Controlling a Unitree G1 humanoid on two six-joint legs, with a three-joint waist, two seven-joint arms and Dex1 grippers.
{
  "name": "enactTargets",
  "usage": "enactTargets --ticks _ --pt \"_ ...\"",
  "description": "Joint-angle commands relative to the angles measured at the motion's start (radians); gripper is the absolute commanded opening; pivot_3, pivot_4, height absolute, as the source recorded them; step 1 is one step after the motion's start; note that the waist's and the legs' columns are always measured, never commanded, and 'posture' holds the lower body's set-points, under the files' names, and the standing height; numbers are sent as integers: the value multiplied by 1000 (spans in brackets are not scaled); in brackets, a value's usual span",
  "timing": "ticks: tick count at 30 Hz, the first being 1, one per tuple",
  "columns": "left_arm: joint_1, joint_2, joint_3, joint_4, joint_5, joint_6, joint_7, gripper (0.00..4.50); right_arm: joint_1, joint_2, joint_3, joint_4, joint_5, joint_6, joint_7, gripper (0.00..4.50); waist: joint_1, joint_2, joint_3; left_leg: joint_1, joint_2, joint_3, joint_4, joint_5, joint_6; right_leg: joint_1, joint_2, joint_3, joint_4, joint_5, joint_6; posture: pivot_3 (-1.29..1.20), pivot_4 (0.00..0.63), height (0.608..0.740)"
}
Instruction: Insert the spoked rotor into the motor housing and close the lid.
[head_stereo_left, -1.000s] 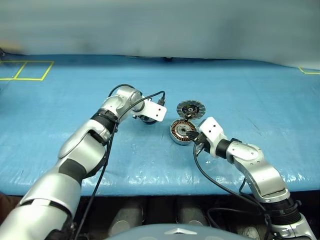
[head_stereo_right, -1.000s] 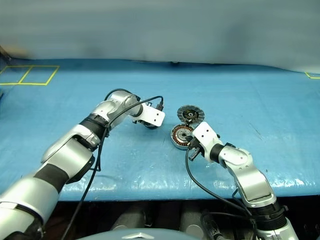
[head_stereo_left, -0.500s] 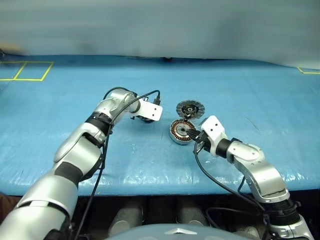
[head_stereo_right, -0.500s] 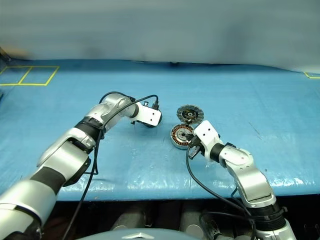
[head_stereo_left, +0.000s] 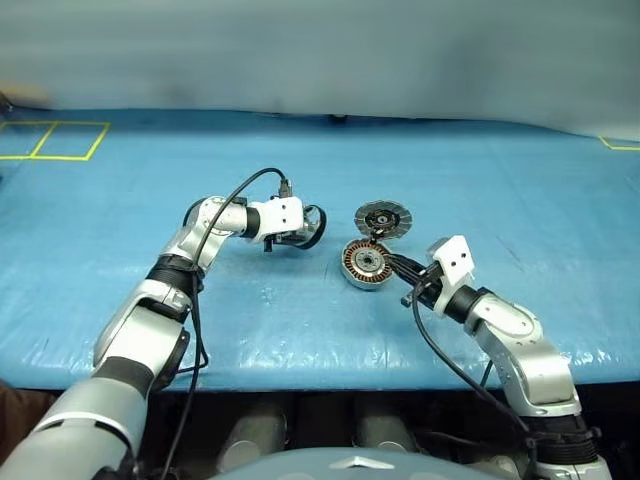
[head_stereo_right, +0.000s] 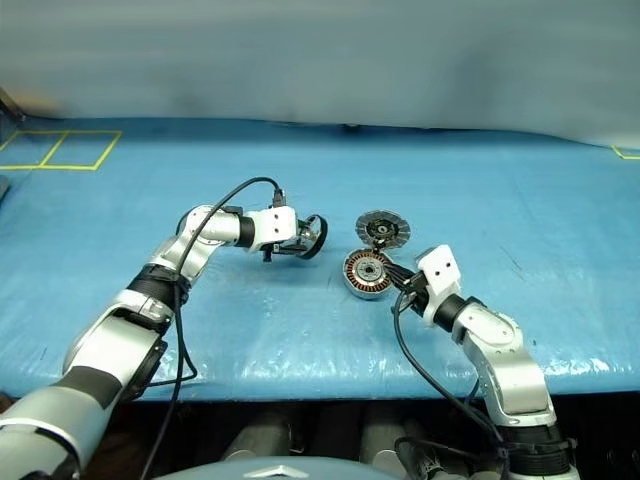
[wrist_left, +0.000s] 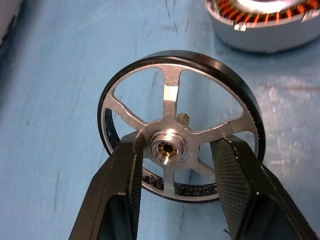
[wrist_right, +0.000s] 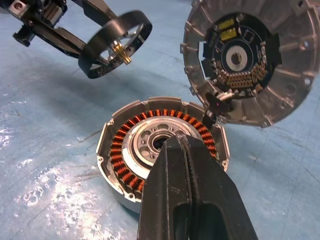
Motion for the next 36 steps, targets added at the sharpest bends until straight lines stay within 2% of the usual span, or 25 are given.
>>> enactTargets --ticks 1,7,14,36 --pt "9 -18 41 -76 -101 7 -92 1706 16 15 -30 19 80 -48 71 0 -2 0 0 0 0 0 0 0 0 0 0 0 0 0 0 0 150 740" --pt "37 -30 29 -131 -160 94 -200 1706 56 25 -30 75 122 -75 132 0 -2 1 0 1 0 0 0 0 0 1 1 0 0 0 0 0 150 740" --pt "22 -61 37 -129 -180 151 -228 1706 93 30 -32 87 128 -102 129 0 1 1 0 2 0 0 0 0 0 1 1 0 0 0 0 0 150 740" --pt "-159 -214 -14 93 -65 78 -188 1706 150 57 -20 91 101 -151 83 0 1 1 0 1 0 0 -1 -2 -3 1 1 0 0 0 0 0 150 740"
